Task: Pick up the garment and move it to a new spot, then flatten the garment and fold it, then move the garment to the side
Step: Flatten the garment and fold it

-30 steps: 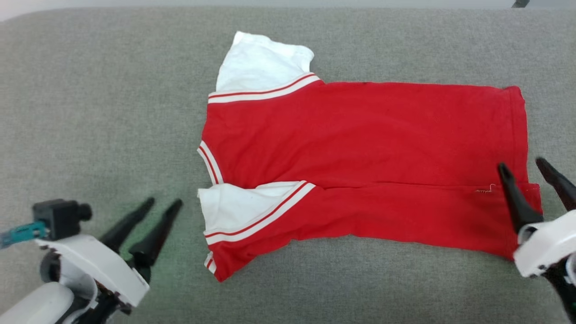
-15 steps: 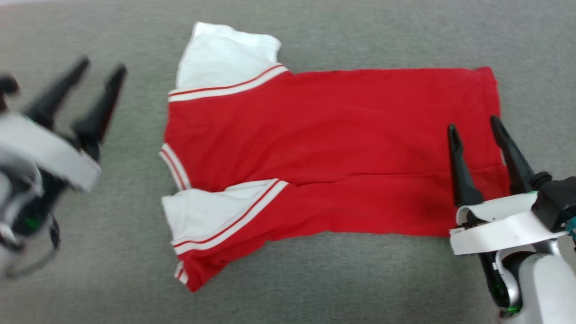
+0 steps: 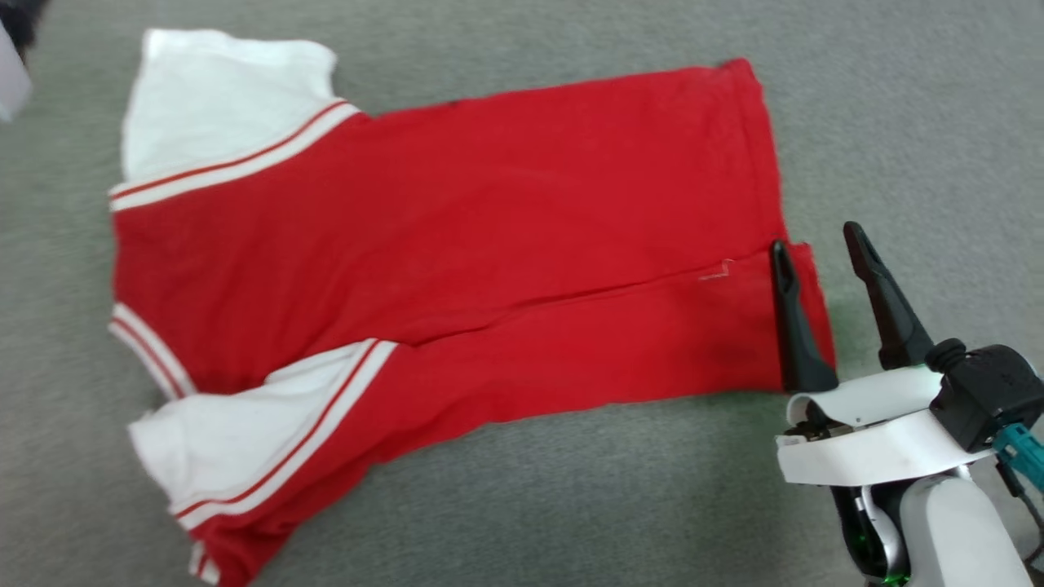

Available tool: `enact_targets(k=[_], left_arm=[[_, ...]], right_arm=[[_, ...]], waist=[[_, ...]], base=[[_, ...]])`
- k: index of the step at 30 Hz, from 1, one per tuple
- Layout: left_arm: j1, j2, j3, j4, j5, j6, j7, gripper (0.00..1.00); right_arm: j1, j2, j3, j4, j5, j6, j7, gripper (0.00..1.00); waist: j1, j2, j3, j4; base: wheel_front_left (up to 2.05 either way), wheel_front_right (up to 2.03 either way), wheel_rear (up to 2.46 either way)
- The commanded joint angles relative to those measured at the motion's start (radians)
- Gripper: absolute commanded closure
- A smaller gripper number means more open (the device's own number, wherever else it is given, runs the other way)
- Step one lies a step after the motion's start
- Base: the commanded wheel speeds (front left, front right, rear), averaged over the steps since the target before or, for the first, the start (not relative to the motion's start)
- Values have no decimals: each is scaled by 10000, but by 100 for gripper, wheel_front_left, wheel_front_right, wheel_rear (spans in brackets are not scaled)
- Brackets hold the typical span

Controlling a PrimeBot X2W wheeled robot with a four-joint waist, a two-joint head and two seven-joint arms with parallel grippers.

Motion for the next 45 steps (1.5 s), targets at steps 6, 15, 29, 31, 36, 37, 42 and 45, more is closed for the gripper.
enact_targets(k=[6,15,29,31,36,37,42,45], left_arm=[[-1225,172,-1062,715,-737,-12,2431,0],[-2169,496,-1683,1612,-2118,-18,6151,0],[-1729,729,-2442,694,-2977,-22,6829,100],[-1785,790,-2563,589,-2901,-19,6769,100],[-1989,766,-2707,433,-2995,-21,6514,100],[-2050,736,-2740,395,-3011,-21,6481,100],[-2348,576,-2907,207,-3107,-21,6277,100],[-2576,564,-3119,63,-2995,-20,6297,100]], right_arm=[[-86,41,438,-135,312,-11,-155,0],[-87,41,859,-213,498,-11,-203,0],[-512,40,989,-490,505,-11,348,0],[-894,38,960,-451,490,-11,965,0],[-2729,-257,840,-260,270,-11,3299,0],[-3149,-342,802,-91,367,-11,3890,0],[-5287,-626,415,1242,1250,-11,6898,0],[-6389,-667,341,2137,2081,-9,8948,0]], waist=[[0,0,880,-996],[0,0,1218,-1410],[0,0,1472,-1485],[0,0,1459,-1460],[0,0,1493,-1323],[0,0,1518,-1273],[0,0,1704,-993],[0,0,1883,-860]], base=[[0,0,0],[0,0,0],[0,0,0],[0,0,0],[0,0,0],[0,0,0],[0,0,0],[0,0,0]])
